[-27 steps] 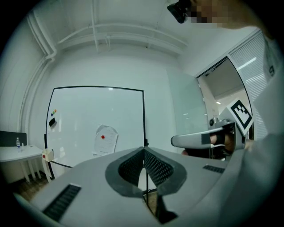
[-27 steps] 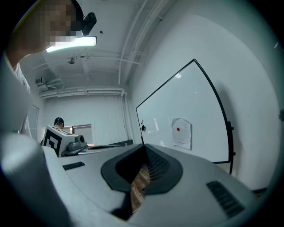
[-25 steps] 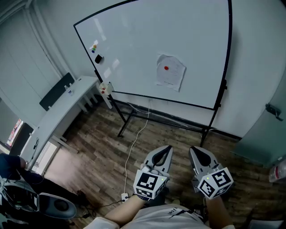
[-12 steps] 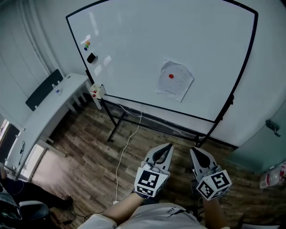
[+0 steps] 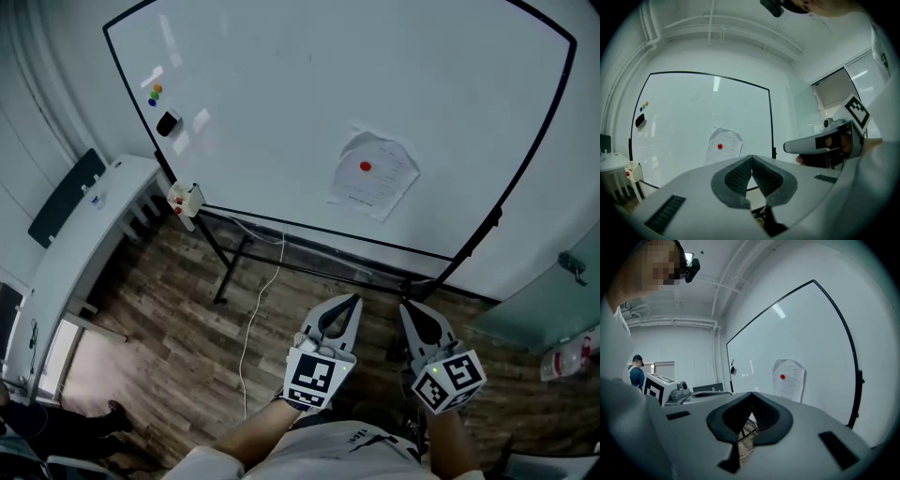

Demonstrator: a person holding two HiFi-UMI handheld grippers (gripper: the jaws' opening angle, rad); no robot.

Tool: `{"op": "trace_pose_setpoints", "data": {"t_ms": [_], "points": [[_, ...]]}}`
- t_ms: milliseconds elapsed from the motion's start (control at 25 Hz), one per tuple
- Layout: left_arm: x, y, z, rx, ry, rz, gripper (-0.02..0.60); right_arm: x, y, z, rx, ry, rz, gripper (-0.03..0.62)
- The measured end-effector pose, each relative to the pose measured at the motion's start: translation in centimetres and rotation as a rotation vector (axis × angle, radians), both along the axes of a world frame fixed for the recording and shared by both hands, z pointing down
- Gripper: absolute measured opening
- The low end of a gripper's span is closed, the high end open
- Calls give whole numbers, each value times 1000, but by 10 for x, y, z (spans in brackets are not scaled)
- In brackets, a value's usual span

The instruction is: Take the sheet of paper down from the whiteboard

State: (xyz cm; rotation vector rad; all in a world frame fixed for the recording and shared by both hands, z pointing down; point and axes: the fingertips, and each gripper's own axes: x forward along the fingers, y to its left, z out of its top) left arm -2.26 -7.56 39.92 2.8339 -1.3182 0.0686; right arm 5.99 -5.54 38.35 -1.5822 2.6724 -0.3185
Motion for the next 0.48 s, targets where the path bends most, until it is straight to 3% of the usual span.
{"op": "trace_pose_setpoints", "data": {"t_ms": [480], "points": [[-10, -94, 10, -2, -50, -37, 14, -7, -102, 9, 25, 0, -10, 14]]}}
